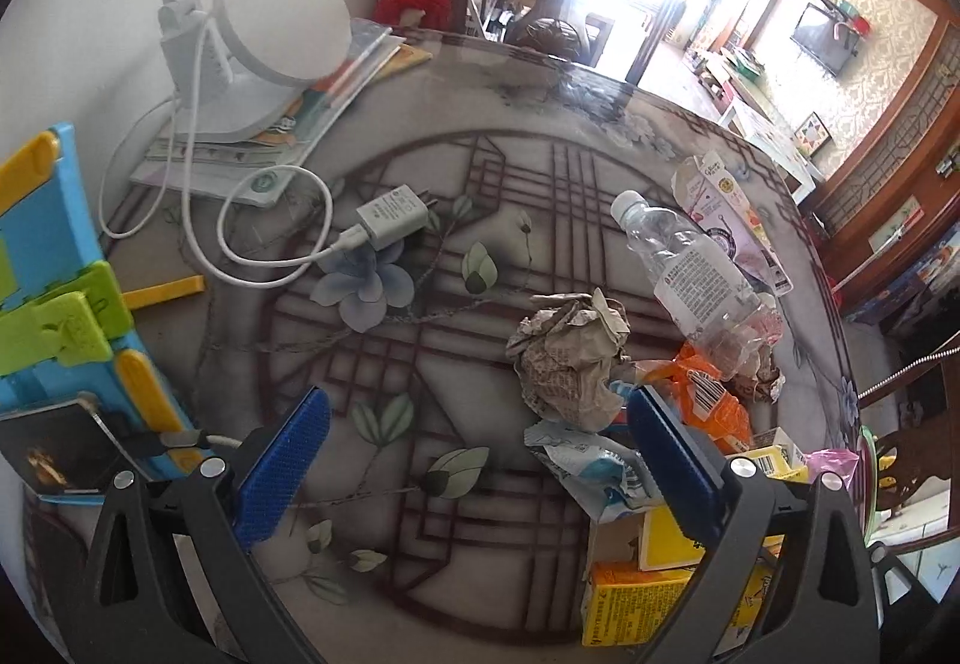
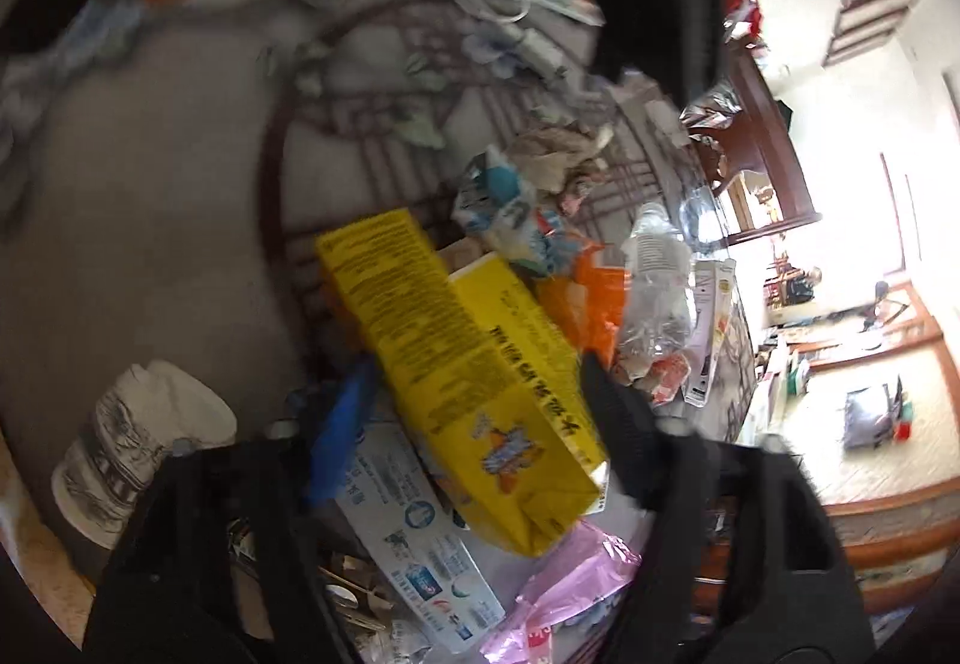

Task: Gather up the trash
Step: 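Grasp the yellow box with the right tool while the left tool grasps crumpled paper, then drop the yellow box into the red bin with the right tool while the left tool carries paper over, then open the left tool over the red bin to drop the crumpled paper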

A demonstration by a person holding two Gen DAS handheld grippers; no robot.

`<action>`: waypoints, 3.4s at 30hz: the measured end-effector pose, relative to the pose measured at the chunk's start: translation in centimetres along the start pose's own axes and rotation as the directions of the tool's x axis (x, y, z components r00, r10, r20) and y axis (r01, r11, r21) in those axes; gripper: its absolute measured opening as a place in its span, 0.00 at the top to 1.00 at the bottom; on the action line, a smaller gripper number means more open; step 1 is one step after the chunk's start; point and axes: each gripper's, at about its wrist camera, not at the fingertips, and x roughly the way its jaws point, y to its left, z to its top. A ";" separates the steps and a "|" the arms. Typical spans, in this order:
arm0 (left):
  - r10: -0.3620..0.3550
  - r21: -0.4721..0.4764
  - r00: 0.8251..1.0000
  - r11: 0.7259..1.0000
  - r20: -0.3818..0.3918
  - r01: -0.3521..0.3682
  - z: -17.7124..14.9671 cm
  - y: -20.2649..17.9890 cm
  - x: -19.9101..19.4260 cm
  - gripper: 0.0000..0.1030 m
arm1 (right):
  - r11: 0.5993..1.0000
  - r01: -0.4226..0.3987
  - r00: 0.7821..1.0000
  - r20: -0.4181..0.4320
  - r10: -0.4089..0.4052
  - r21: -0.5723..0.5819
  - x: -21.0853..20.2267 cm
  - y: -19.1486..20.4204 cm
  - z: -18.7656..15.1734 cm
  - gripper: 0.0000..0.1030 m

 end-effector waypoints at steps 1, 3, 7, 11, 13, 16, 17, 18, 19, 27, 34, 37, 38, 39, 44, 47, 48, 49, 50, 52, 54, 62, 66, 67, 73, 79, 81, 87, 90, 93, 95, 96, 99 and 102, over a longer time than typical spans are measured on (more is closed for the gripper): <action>-0.007 0.005 1.000 1.000 -0.005 0.007 0.2 -0.2 0.4 0.08 | 1.000 -0.009 1.000 0.001 0.009 0.009 0.0 -0.1 0.1 0.49; -0.023 0.009 1.000 1.000 -0.017 0.024 0.5 -0.5 1.2 0.08 | 0.998 -0.045 0.999 0.003 0.045 0.038 -0.1 -0.5 0.3 0.53; -0.049 0.040 0.998 0.998 -0.034 0.050 1.5 -1.7 3.1 0.08 | 0.989 -0.073 0.997 0.030 0.070 0.125 -1.0 -1.1 -0.1 0.60; -0.054 0.075 0.996 0.995 -0.069 0.059 2.3 -3.0 5.4 0.08 | 0.968 -0.082 0.994 0.083 0.064 0.238 -2.7 -2.9 -0.6 0.61; -0.062 0.073 0.995 0.995 -0.079 0.068 2.5 -3.3 6.2 0.15 | 0.948 -0.079 0.993 0.109 0.047 0.307 -3.9 -4.4 -1.1 0.61; -0.072 0.036 0.991 0.996 -0.115 0.077 2.6 -3.3 7.4 0.44 | 0.913 -0.066 0.991 0.133 0.013 0.402 -5.2 -6.2 -1.9 0.61; -0.094 0.009 0.986 0.995 -0.136 0.096 2.6 -3.2 7.9 0.49 | 0.898 -0.058 0.990 0.143 -0.006 0.436 -5.8 -6.6 -2.3 0.61; -0.128 -0.029 0.980 0.992 -0.154 0.125 2.5 -2.9 8.2 0.58 | 0.880 -0.050 0.988 0.151 -0.025 0.473 -6.3 -7.1 -2.7 0.61; -0.130 -0.047 0.980 0.991 -0.154 0.124 2.5 -2.7 8.1 0.62 | 0.863 -0.045 0.987 0.154 -0.037 0.503 -6.6 -7.6 -3.1 0.61; -0.066 0.002 0.998 0.998 0.021 0.066 1.5 -3.4 1.0 0.91 | 0.727 -0.041 0.984 0.155 -0.091 0.685 -7.6 -10.6 -6.5 0.61; -0.137 0.128 0.981 0.984 0.134 0.120 -0.7 -7.8 -5.8 0.92 | 0.624 -0.011 0.981 0.128 -0.143 0.781 -8.8 -12.3 -10.9 0.61; -0.200 0.201 0.969 0.965 0.142 0.169 -1.8 -10.9 -7.3 0.92 | 0.576 0.016 0.981 0.098 -0.167 0.818 -9.0 -13.2 -13.5 0.62; -0.225 0.226 0.964 0.955 0.140 0.190 -2.2 -12.2 -7.6 0.92 | 0.561 0.024 0.981 0.089 -0.173 0.827 -9.1 -13.4 -14.3 0.62; -0.245 0.245 0.960 0.947 0.135 0.207 -2.5 -13.3 -7.8 0.92 | 0.540 0.036 0.981 0.075 -0.181 0.841 -9.1 -13.7 -15.4 0.62; -0.326 0.322 0.941 0.903 0.087 0.284 -4.2 -20.1 -7.7 0.92 | 0.453 0.094 0.981 -0.005 -0.193 0.886 -9.0 -14.8 -21.0 0.62; -0.366 0.363 0.929 0.873 0.046 0.326 -5.5 -24.9 -7.3 0.92 | 0.376 0.134 0.980 -0.067 -0.186 0.917 -8.6 -15.7 -25.8 0.62; -0.380 0.375 0.925 0.862 0.031 0.341 -5.9 -26.5 -7.1 0.92 | 0.339 0.153 0.979 -0.095 -0.183 0.928 -8.3 -16.2 -27.8 0.62; -0.396 0.391 0.918 0.846 0.009 0.361 -6.4 -28.4 -6.8 0.92 | 0.307 0.174 0.976 -0.123 -0.179 0.936 -8.0 -16.5 -29.9 0.62; -0.404 0.401 0.915 0.837 -0.007 0.373 -7.0 -29.9 -6.5 0.92 | 0.282 0.196 0.973 -0.151 -0.173 0.939 -7.6 -16.8 -31.5 0.62; -0.420 0.412 0.906 0.819 -0.044 0.400 -8.2 -33.0 -6.0 0.92 | 0.234 0.253 0.963 -0.223 -0.151 0.939 -6.3 -17.4 -35.3 0.61; -0.431 0.423 0.899 0.802 -0.080 0.422 -9.2 -35.5 -5.6 0.92 | 0.204 0.294 0.954 -0.273 -0.125 0.934 -5.2 -17.7 -38.6 0.61; -0.450 0.499 0.877 0.729 -0.168 0.469 -12.5 -43.3 -4.6 0.92 | 0.154 0.377 0.925 -0.363 -0.109 0.913 -1.5 -19.6 -47.3 0.52; -0.459 0.538 0.864 0.684 -0.209 0.493 -13.7 -46.9 -3.3 0.92 | 0.101 0.381 0.921 -0.367 -0.132 0.919 -3.1 -19.6 -49.5 0.35; -0.455 0.549 0.864 0.675 -0.217 0.493 -14.0 -47.9 -3.0 0.92 | 0.088 0.386 0.918 -0.373 -0.135 0.918 -3.6 -19.5 -49.9 0.34; -0.456 0.583 0.842 0.613 -0.289 0.533 -15.3 -52.7 -0.7 0.92 | 0.016 0.437 0.891 -0.430 -0.145 0.899 -6.6 -18.5 -52.2 0.31; -0.448 0.625 0.835 0.563 -0.318 0.540 -16.8 -56.4 0.3 0.90 | -0.029 0.480 0.864 -0.479 -0.155 0.877 -8.7 -18.2 -53.7 0.28; -0.445 0.636 0.840 0.560 -0.310 0.531 -17.0 -57.0 0.4 0.75 | -0.032 0.486 0.861 -0.485 -0.155 0.873 -8.9 -18.1 -53.9 0.28; -0.451 0.664 0.855 0.561 -0.256 0.495 -16.9 -57.8 -0.4 0.35 | -0.054 0.502 0.851 -0.505 -0.146 0.863 -9.8 -17.5 -54.7 0.28; -0.452 0.671 0.862 0.568 -0.228 0.476 -16.4 -56.9 -1.4 0.35 | -0.058 0.495 0.854 -0.498 -0.147 0.867 -10.0 -17.5 -54.4 0.27; -0.460 0.643 0.868 0.611 -0.188 0.463 -15.0 -54.3 -3.0 0.32 | -0.048 0.477 0.863 -0.478 -0.162 0.877 -10.1 -17.7 -53.4 0.26; -0.463 0.615 0.874 0.650 -0.144 0.446 -14.0 -51.7 -4.2 0.30 | -0.027 0.458 0.873 -0.456 -0.174 0.888 -10.0 -17.9 -52.2 0.25; -0.462 0.606 0.878 0.664 -0.128 0.438 -13.6 -50.9 -4.6 0.29 | -0.015 0.448 0.878 -0.443 -0.179 0.894 -9.9 -18.0 -51.5 0.25; -0.432 0.557 0.900 0.733 -0.063 0.391 -12.3 -46.6 -5.7 0.29 | 0.034 0.414 0.896 -0.401 -0.190 0.910 -9.3 -18.2 -49.2 0.25; -0.394 0.494 0.919 0.793 -0.031 0.357 -11.2 -42.9 -5.8 0.29 | 0.087 0.378 0.914 -0.357 -0.196 0.922 -8.6 -18.3 -46.6 0.24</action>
